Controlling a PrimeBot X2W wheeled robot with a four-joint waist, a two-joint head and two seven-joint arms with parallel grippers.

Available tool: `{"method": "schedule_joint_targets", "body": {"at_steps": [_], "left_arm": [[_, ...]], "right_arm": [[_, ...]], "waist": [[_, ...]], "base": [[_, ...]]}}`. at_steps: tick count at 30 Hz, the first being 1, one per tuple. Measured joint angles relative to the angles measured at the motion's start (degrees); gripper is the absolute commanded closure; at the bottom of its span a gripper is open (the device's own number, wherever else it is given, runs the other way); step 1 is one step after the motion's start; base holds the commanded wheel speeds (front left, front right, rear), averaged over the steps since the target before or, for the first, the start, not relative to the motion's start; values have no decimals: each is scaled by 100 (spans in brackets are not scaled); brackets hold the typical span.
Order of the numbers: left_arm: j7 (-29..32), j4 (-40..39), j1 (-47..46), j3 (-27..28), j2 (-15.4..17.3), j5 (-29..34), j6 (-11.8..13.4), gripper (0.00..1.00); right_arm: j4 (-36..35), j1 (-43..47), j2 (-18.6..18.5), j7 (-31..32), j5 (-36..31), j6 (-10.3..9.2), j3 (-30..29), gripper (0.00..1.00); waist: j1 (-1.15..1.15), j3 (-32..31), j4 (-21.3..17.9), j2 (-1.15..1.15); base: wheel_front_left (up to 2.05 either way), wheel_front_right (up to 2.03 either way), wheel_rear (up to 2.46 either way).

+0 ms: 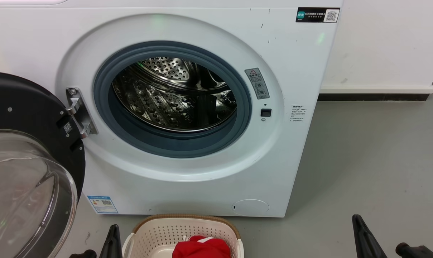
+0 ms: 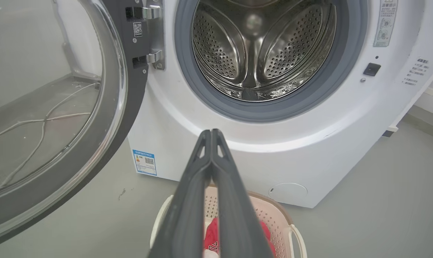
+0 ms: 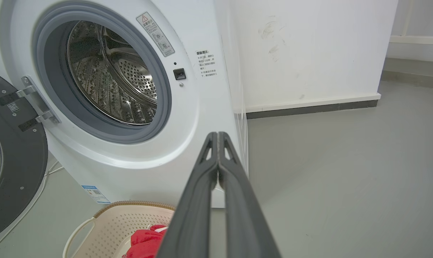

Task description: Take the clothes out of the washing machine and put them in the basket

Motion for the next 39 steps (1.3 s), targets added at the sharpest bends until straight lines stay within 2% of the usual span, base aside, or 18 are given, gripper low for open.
{"method": "schedule_joint_targets", "body": {"at_steps": [4, 18, 39], "left_arm": [[141, 45, -103, 54, 0, -570, -56, 100], [459, 166, -404, 163, -1, -2001, -243, 100], [902, 339, -812, 325, -2, -3838, -460, 100]], "right_arm": [[66, -125, -30, 112, 599, 0, -1, 100], [248, -455, -88, 381, 2111, -1, -19, 100], [475, -842, -142, 764, 4000, -2, -104, 100]], "waist": [[0, 21, 0, 0], [0, 81, -2, 0], [0, 173, -4, 0]], "base": [[0, 0, 0], [0, 0, 0], [0, 0, 0]]}}
